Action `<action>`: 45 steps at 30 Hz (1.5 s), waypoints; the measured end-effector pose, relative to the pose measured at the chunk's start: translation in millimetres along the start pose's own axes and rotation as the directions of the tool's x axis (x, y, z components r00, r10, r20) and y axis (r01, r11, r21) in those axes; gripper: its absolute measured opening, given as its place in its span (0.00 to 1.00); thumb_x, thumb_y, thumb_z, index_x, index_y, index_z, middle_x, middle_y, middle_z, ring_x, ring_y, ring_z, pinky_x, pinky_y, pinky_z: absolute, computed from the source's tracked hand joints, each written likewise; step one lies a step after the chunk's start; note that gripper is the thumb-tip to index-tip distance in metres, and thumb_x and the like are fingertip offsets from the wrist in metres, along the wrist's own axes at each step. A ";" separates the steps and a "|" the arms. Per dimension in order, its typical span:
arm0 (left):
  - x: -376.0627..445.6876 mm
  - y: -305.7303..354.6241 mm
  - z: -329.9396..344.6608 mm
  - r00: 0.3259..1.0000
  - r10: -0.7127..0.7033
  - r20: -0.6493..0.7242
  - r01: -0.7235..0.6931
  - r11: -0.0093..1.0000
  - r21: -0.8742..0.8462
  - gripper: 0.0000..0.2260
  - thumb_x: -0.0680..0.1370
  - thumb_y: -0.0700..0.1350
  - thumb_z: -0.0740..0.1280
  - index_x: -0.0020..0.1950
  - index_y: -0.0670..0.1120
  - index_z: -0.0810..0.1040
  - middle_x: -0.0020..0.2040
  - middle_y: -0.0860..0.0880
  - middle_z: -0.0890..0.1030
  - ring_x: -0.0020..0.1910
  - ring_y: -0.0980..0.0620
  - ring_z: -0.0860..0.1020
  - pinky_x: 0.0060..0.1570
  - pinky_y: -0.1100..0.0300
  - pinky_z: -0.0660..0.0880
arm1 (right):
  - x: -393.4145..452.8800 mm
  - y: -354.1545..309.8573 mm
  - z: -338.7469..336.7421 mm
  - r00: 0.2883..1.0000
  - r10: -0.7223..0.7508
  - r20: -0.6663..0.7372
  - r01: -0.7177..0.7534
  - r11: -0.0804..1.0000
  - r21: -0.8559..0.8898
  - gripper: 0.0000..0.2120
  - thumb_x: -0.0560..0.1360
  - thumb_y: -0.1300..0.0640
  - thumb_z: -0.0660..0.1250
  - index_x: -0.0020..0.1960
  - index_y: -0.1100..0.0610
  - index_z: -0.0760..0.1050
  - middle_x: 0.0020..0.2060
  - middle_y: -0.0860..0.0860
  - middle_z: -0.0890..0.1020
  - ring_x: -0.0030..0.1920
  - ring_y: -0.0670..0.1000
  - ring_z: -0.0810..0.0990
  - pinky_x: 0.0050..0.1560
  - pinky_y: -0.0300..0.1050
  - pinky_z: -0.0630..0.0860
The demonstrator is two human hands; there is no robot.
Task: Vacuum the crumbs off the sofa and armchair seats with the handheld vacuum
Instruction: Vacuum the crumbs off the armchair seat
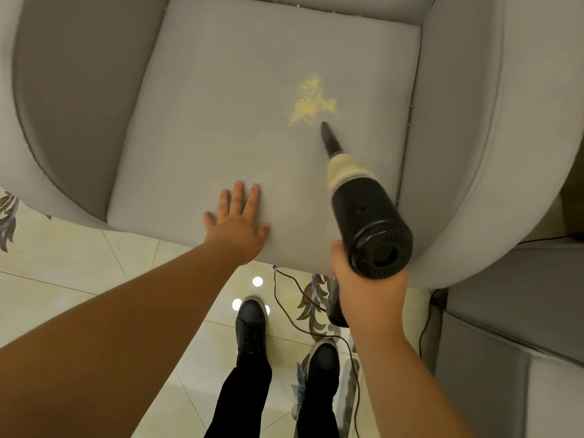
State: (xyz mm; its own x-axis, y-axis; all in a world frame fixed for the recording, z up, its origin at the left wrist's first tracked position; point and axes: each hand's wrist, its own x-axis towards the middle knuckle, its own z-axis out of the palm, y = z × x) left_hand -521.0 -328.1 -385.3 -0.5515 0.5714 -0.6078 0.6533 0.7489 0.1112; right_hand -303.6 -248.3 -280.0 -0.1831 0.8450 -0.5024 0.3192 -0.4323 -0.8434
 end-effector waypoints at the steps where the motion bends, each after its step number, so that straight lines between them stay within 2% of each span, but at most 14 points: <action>1: -0.2 -0.7 0.6 0.999 0.019 -0.044 -0.019 1.000 0.016 0.35 0.84 0.62 0.52 0.81 0.60 0.31 0.83 0.53 0.31 0.82 0.45 0.34 0.78 0.33 0.45 | 3.1 -0.9 -1.0 1.000 0.003 -0.024 -0.003 1.000 -0.010 0.15 0.73 0.56 0.80 0.56 0.51 0.79 0.42 0.50 0.85 0.40 0.42 0.85 0.42 0.35 0.81; 3: 2.9 -0.5 0.5 0.994 0.048 -0.094 -0.043 0.998 0.047 0.34 0.84 0.63 0.52 0.81 0.62 0.31 0.82 0.52 0.31 0.82 0.45 0.33 0.78 0.32 0.44 | 7.3 -2.0 0.1 1.000 0.016 -0.024 -0.016 1.000 -0.024 0.16 0.73 0.54 0.80 0.58 0.52 0.79 0.43 0.51 0.86 0.41 0.44 0.85 0.44 0.38 0.82; 7: 16.1 11.5 -3.4 0.992 0.116 -0.043 -0.113 0.991 0.067 0.35 0.83 0.65 0.52 0.80 0.64 0.30 0.82 0.52 0.30 0.81 0.44 0.32 0.77 0.31 0.43 | 10.8 3.7 12.5 0.998 0.032 0.057 -0.029 0.997 -0.066 0.16 0.71 0.52 0.79 0.56 0.56 0.82 0.42 0.52 0.87 0.43 0.50 0.87 0.45 0.42 0.84; 12: 29.7 31.3 -8.6 0.990 0.142 0.020 -0.143 0.986 0.087 0.35 0.82 0.67 0.51 0.80 0.64 0.30 0.82 0.52 0.30 0.81 0.44 0.32 0.76 0.29 0.42 | 21.8 -0.9 18.1 0.999 0.009 0.035 -0.009 1.000 -0.004 0.12 0.73 0.54 0.80 0.53 0.54 0.82 0.40 0.54 0.86 0.38 0.45 0.85 0.38 0.32 0.80; 16: 30.8 36.7 -12.7 0.993 0.101 0.068 -0.106 0.992 0.068 0.35 0.82 0.67 0.51 0.80 0.65 0.31 0.82 0.53 0.29 0.81 0.45 0.32 0.76 0.30 0.43 | 34.2 -10.8 12.3 0.998 0.003 -0.067 -0.002 1.000 0.015 0.19 0.71 0.50 0.79 0.59 0.52 0.81 0.47 0.54 0.87 0.50 0.53 0.87 0.53 0.47 0.84; 20: 31.1 34.3 -16.5 0.990 0.110 0.086 -0.117 0.990 0.081 0.34 0.82 0.67 0.51 0.80 0.65 0.31 0.82 0.53 0.29 0.81 0.45 0.32 0.76 0.31 0.43 | 46.5 -16.4 11.6 0.997 -0.013 -0.077 0.013 1.000 -0.005 0.17 0.72 0.53 0.80 0.58 0.53 0.81 0.46 0.55 0.87 0.48 0.54 0.88 0.53 0.52 0.85; 24: 32.7 33.0 -11.2 0.990 0.124 0.066 -0.130 0.987 0.092 0.35 0.82 0.68 0.50 0.79 0.64 0.29 0.82 0.52 0.29 0.81 0.44 0.31 0.76 0.30 0.43 | 44.0 -9.4 22.6 1.000 -0.018 -0.018 0.017 0.999 -0.040 0.24 0.69 0.45 0.79 0.61 0.54 0.81 0.47 0.54 0.88 0.50 0.54 0.87 0.55 0.54 0.85; 27: 32.9 31.6 -7.1 0.989 0.140 0.054 -0.144 0.985 0.094 0.37 0.82 0.69 0.51 0.78 0.63 0.27 0.81 0.51 0.28 0.81 0.43 0.30 0.76 0.30 0.42 | 38.8 -3.6 24.5 0.999 -0.027 0.027 0.029 0.997 -0.067 0.19 0.71 0.50 0.80 0.58 0.55 0.81 0.44 0.54 0.87 0.47 0.55 0.87 0.52 0.52 0.85; 34: 31.4 32.1 -10.7 0.990 0.127 0.068 -0.133 0.987 0.089 0.36 0.82 0.68 0.51 0.79 0.64 0.29 0.81 0.53 0.28 0.81 0.44 0.30 0.77 0.31 0.41 | 49.7 -9.5 19.7 0.999 -0.020 -0.047 0.020 1.000 0.000 0.21 0.72 0.50 0.80 0.62 0.53 0.80 0.49 0.55 0.87 0.51 0.55 0.87 0.57 0.57 0.85; 37: 31.3 31.6 -8.7 0.988 0.139 0.063 -0.145 0.985 0.090 0.37 0.82 0.69 0.51 0.79 0.63 0.28 0.81 0.52 0.28 0.81 0.43 0.30 0.76 0.30 0.41 | 49.1 -11.9 22.5 0.998 -0.054 0.026 0.055 0.997 -0.058 0.16 0.73 0.53 0.79 0.58 0.54 0.81 0.45 0.53 0.87 0.48 0.52 0.87 0.52 0.50 0.84; 39: 30.7 31.1 -7.5 0.987 0.153 0.055 -0.157 0.983 0.089 0.37 0.81 0.70 0.50 0.79 0.62 0.27 0.81 0.51 0.28 0.80 0.42 0.29 0.76 0.30 0.41 | 42.9 -8.8 23.7 0.991 -0.082 0.110 0.095 0.988 -0.121 0.10 0.73 0.55 0.80 0.51 0.52 0.82 0.38 0.49 0.86 0.41 0.45 0.86 0.44 0.40 0.82; 41: 29.9 30.4 -6.7 0.986 0.159 0.047 -0.163 0.982 0.092 0.37 0.81 0.70 0.50 0.80 0.61 0.28 0.81 0.50 0.28 0.80 0.42 0.29 0.76 0.30 0.41 | 36.2 -4.3 24.7 0.981 -0.091 0.172 0.120 0.979 -0.166 0.12 0.72 0.58 0.81 0.45 0.47 0.79 0.33 0.44 0.84 0.37 0.39 0.83 0.37 0.30 0.78; 43: 30.4 30.5 -6.5 0.986 0.163 0.046 -0.167 0.981 0.097 0.37 0.81 0.69 0.50 0.80 0.61 0.29 0.82 0.50 0.28 0.80 0.42 0.29 0.76 0.30 0.41 | 36.1 -3.5 24.5 0.977 -0.100 0.187 0.136 0.972 -0.194 0.15 0.71 0.58 0.82 0.43 0.44 0.77 0.33 0.38 0.83 0.37 0.36 0.82 0.36 0.28 0.78; 45: 31.1 30.7 -7.3 0.986 0.157 0.052 -0.161 0.983 0.091 0.38 0.81 0.70 0.50 0.80 0.62 0.28 0.81 0.51 0.28 0.80 0.43 0.29 0.76 0.30 0.41 | 43.2 -10.3 23.7 0.983 -0.119 0.141 0.143 0.975 -0.171 0.14 0.71 0.57 0.82 0.45 0.45 0.78 0.35 0.40 0.84 0.38 0.40 0.83 0.37 0.32 0.80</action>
State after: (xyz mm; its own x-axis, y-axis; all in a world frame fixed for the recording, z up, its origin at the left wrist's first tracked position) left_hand -521.9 -284.8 -395.1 -0.4144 0.6632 -0.6232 0.7781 0.6134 0.1354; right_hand -336.9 -214.8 -297.6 -0.3491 0.8378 -0.4199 0.4441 -0.2466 -0.8614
